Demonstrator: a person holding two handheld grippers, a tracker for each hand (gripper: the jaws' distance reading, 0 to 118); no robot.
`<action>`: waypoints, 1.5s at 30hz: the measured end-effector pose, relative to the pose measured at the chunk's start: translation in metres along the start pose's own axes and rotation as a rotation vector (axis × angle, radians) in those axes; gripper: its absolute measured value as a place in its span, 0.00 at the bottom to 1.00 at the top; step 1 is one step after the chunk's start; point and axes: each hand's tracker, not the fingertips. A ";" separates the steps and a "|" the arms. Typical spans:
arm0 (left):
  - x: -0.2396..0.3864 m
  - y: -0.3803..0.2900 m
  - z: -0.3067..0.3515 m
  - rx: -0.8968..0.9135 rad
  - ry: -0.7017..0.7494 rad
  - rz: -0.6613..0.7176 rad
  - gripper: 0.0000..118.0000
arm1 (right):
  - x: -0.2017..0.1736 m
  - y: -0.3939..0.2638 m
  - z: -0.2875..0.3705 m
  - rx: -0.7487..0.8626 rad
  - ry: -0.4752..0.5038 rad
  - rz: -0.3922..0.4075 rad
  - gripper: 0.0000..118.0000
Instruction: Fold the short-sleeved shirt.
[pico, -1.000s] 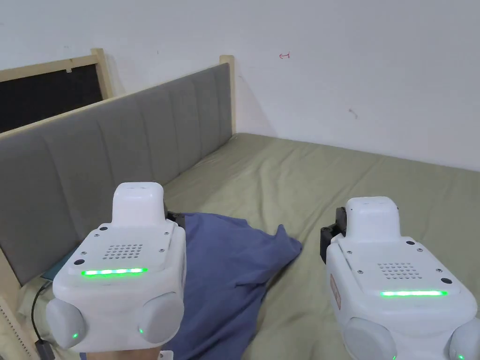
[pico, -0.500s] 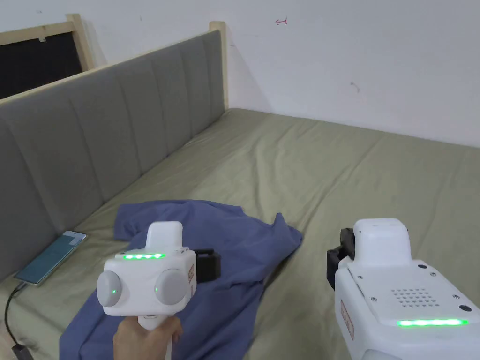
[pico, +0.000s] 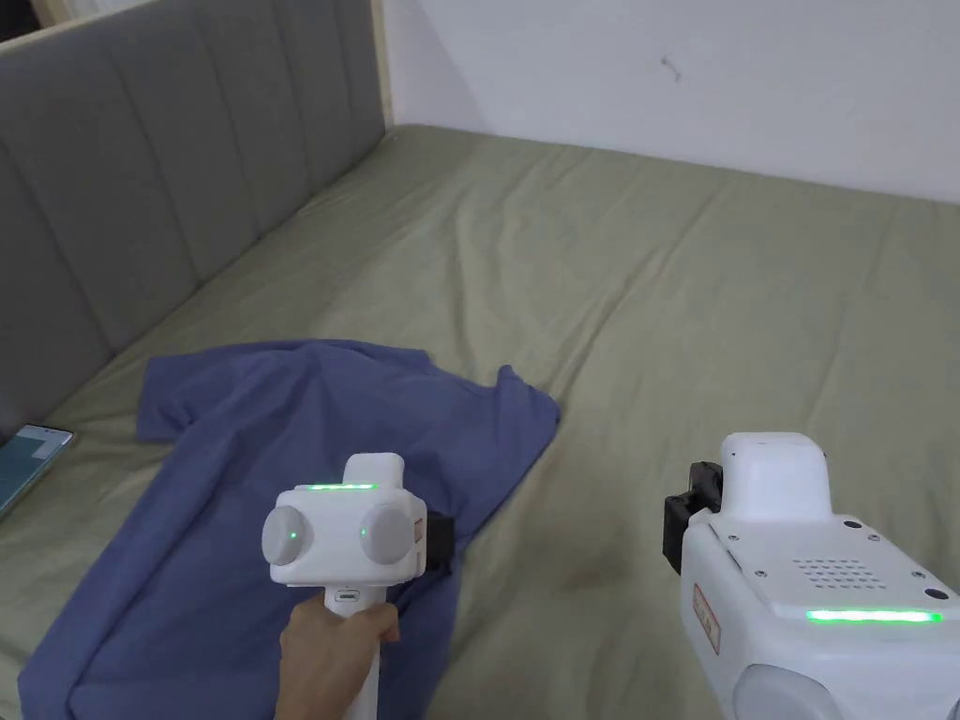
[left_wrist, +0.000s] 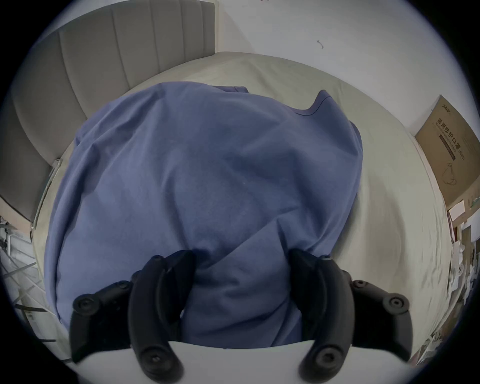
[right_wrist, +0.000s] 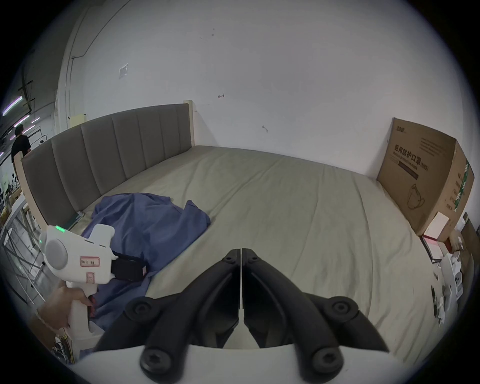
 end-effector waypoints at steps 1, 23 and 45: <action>0.000 0.003 0.004 -0.003 0.000 -0.003 0.54 | 0.002 -0.002 0.000 -0.004 -0.001 -0.002 0.01; 0.193 0.071 0.181 0.198 -0.764 -0.061 0.05 | 0.136 0.011 0.110 0.146 -0.290 -0.246 0.01; 0.409 -0.097 0.130 -0.103 -0.703 -0.604 0.96 | 0.262 -0.064 0.190 0.056 -0.598 -0.458 0.01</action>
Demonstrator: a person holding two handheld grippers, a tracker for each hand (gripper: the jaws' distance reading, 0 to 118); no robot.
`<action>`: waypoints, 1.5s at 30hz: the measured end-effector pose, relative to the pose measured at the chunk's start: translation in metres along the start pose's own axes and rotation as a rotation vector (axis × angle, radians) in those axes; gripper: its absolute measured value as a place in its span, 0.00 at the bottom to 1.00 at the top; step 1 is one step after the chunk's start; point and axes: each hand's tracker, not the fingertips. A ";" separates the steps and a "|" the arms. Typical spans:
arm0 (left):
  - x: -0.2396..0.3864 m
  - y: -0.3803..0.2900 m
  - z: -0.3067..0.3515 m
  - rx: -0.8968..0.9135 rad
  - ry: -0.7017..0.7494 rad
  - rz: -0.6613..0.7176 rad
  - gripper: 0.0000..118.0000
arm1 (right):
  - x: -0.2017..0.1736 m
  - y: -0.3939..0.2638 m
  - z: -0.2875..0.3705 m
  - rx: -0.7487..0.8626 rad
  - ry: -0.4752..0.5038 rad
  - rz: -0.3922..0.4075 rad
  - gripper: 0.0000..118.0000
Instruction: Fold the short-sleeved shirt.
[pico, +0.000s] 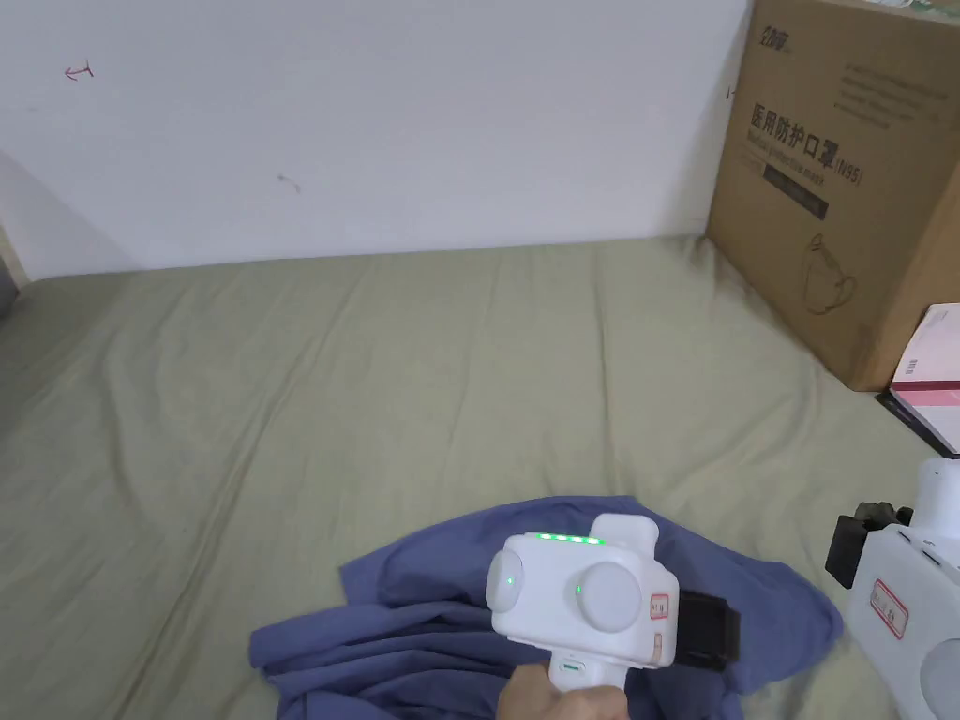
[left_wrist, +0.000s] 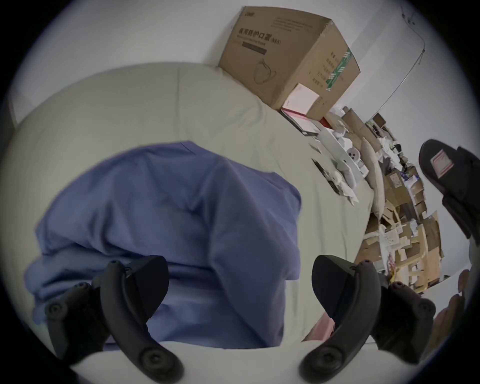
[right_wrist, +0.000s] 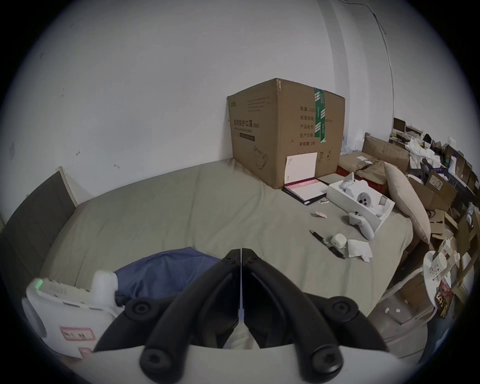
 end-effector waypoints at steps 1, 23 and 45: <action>-0.005 0.006 0.011 0.020 0.024 -0.011 0.95 | -0.005 0.000 -0.001 -0.001 0.015 0.002 0.01; -0.247 -0.058 0.114 0.082 0.458 0.439 0.86 | -0.104 -0.043 -0.043 -0.164 0.216 0.216 0.01; -0.239 -0.057 0.130 0.072 0.494 0.307 0.05 | -0.158 -0.009 -0.142 -0.275 0.420 0.344 0.24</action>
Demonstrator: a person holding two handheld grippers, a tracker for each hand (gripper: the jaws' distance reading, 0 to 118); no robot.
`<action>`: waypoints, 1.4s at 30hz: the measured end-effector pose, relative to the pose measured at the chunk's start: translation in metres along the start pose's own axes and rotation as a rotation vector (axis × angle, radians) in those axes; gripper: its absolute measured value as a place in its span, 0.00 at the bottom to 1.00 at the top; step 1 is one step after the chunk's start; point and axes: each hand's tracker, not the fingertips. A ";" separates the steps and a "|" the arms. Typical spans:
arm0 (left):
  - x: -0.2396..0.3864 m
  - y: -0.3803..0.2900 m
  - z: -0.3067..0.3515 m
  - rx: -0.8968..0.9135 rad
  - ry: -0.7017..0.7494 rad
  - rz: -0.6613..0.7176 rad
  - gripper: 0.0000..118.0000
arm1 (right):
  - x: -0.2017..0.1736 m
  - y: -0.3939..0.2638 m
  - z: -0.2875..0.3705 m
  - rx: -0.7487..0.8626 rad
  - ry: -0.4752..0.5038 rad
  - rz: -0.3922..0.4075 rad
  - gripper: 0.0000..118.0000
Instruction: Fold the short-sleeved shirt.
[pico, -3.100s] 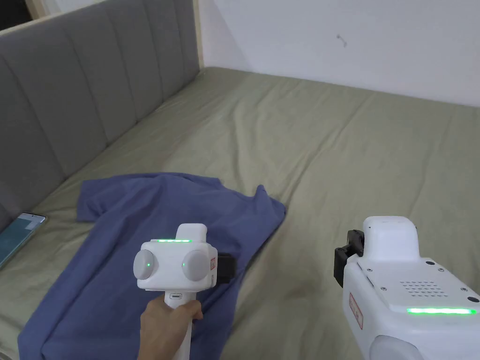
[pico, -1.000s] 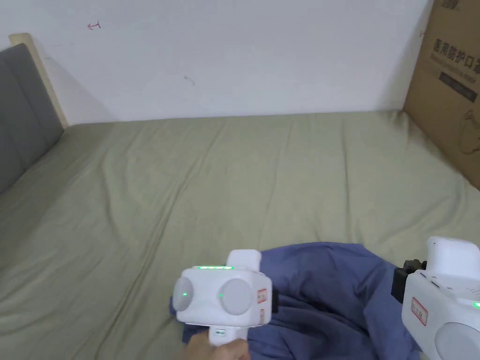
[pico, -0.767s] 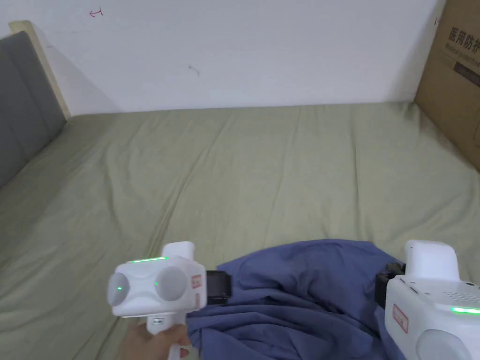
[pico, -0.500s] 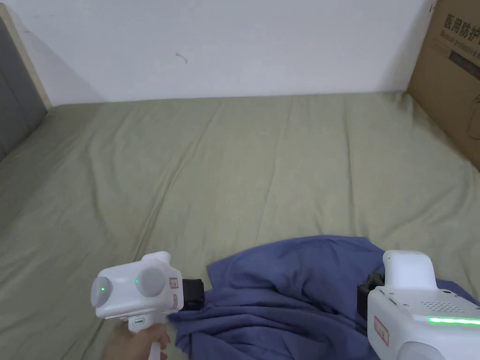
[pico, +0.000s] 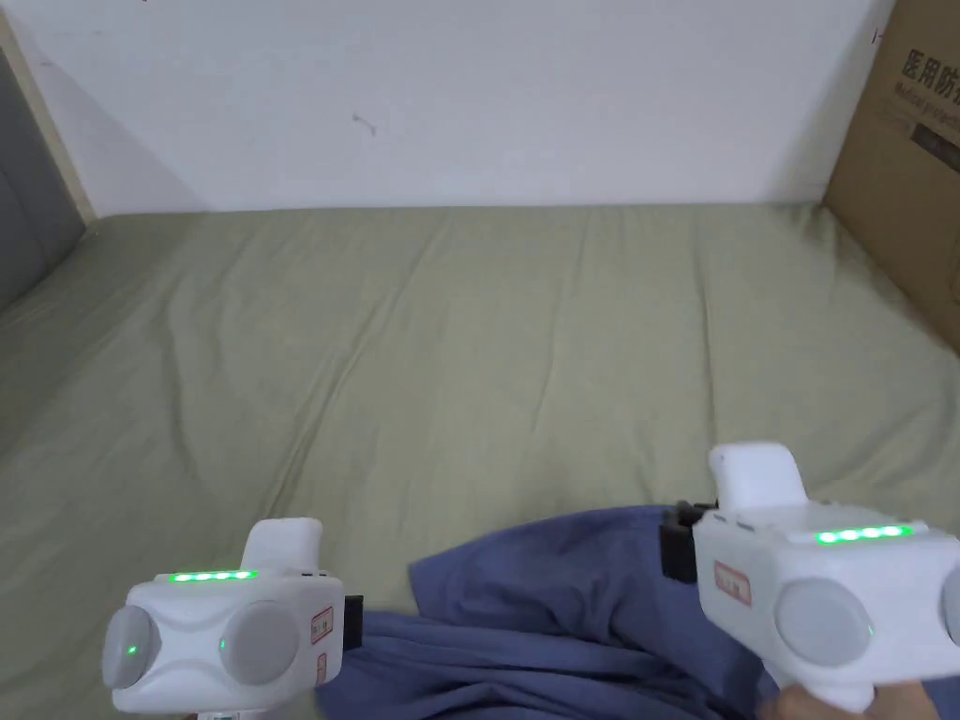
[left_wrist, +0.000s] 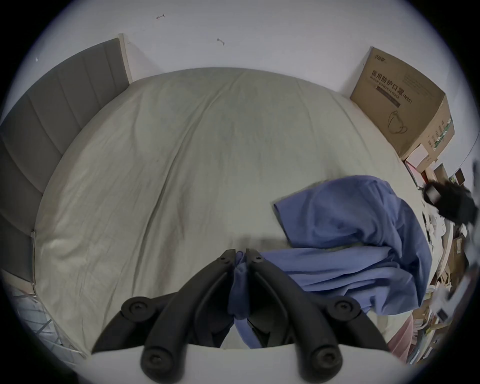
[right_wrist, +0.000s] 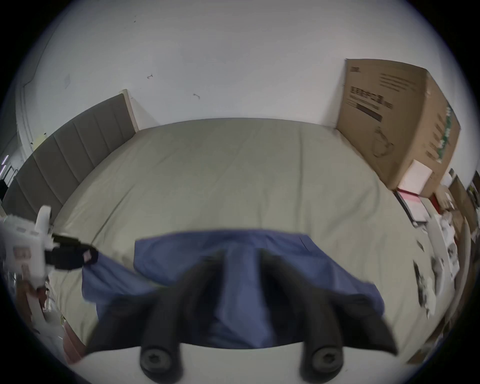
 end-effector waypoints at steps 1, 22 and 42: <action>0.000 0.000 0.003 0.009 -0.005 0.003 0.05 | 0.002 0.010 -0.016 0.002 0.020 -0.011 0.49; -0.008 0.003 0.006 -0.006 -0.014 0.023 0.05 | -0.031 0.028 -0.167 -0.357 -0.060 0.196 0.06; -0.016 0.086 0.203 0.460 0.213 -0.033 0.05 | 0.144 0.170 0.161 0.217 -0.133 -0.215 0.06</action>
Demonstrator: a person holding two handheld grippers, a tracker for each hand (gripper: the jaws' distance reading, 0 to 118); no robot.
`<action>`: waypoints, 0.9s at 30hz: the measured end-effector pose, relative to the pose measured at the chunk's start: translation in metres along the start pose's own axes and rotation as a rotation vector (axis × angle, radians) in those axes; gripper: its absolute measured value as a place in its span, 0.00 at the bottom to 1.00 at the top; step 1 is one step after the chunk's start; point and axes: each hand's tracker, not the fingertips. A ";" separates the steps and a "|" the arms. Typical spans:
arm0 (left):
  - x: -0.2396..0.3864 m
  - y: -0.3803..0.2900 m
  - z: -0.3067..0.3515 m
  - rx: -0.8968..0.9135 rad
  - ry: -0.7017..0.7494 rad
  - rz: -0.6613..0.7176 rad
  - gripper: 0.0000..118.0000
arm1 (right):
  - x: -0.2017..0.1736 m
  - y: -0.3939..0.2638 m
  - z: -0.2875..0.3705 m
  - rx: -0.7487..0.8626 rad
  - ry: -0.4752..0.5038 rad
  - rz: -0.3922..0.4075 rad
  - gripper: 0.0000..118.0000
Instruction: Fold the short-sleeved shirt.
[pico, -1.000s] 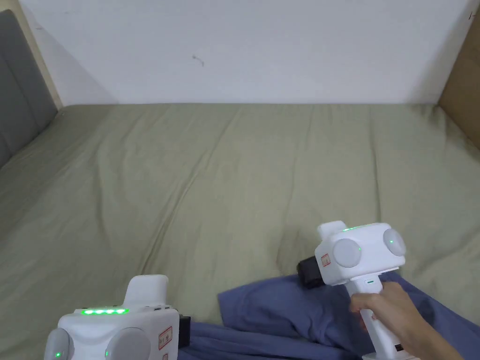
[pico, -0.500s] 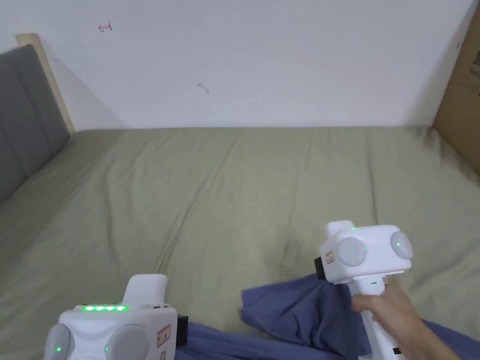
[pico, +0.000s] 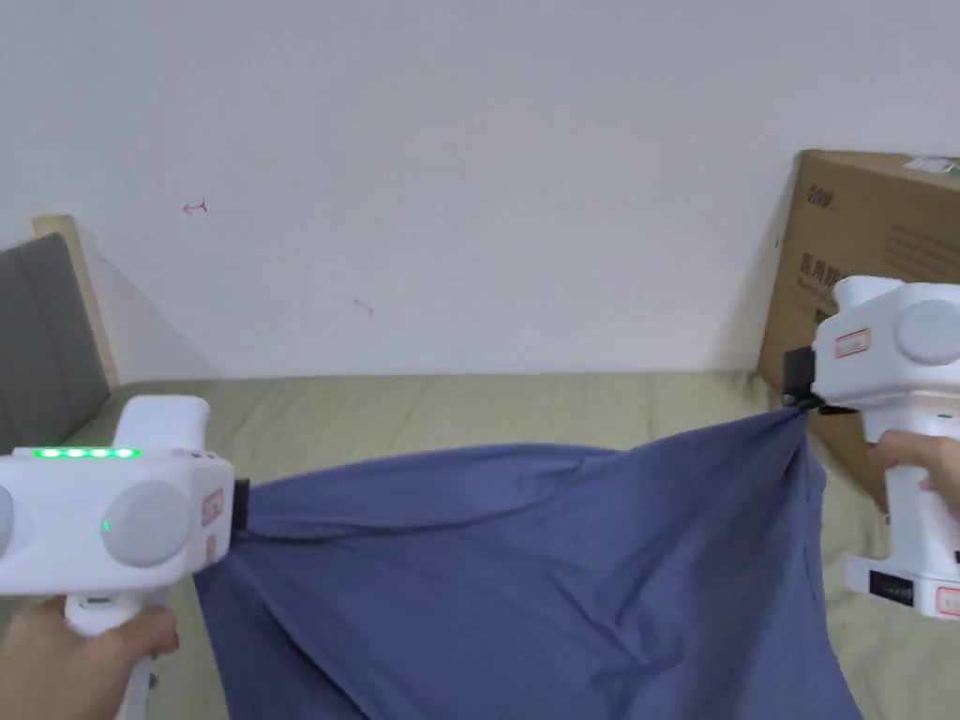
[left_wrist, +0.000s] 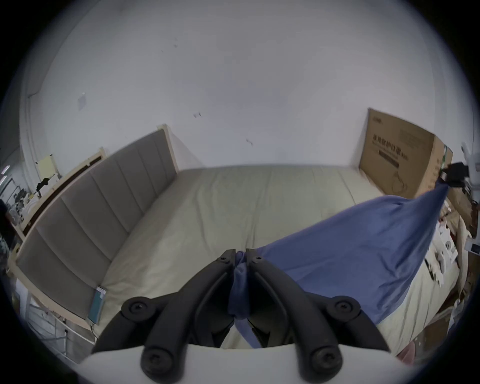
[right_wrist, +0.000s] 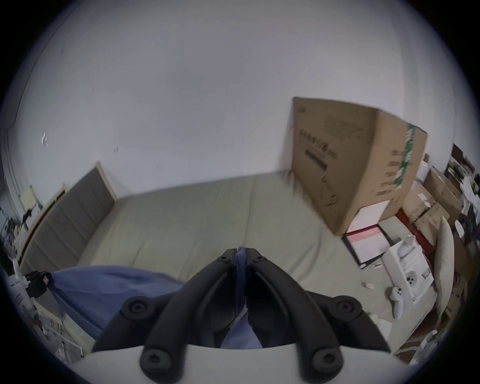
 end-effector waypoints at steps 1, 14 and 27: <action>-0.004 0.006 0.005 0.005 0.001 0.001 0.05 | 0.007 0.005 0.012 0.014 -0.013 -0.018 0.06; 0.000 0.056 0.022 0.073 0.074 0.001 0.05 | 0.031 0.023 0.053 0.049 -0.022 -0.034 0.06; -0.006 0.206 -0.038 0.194 0.127 0.026 0.05 | -0.003 0.153 0.004 0.186 0.033 -0.170 0.06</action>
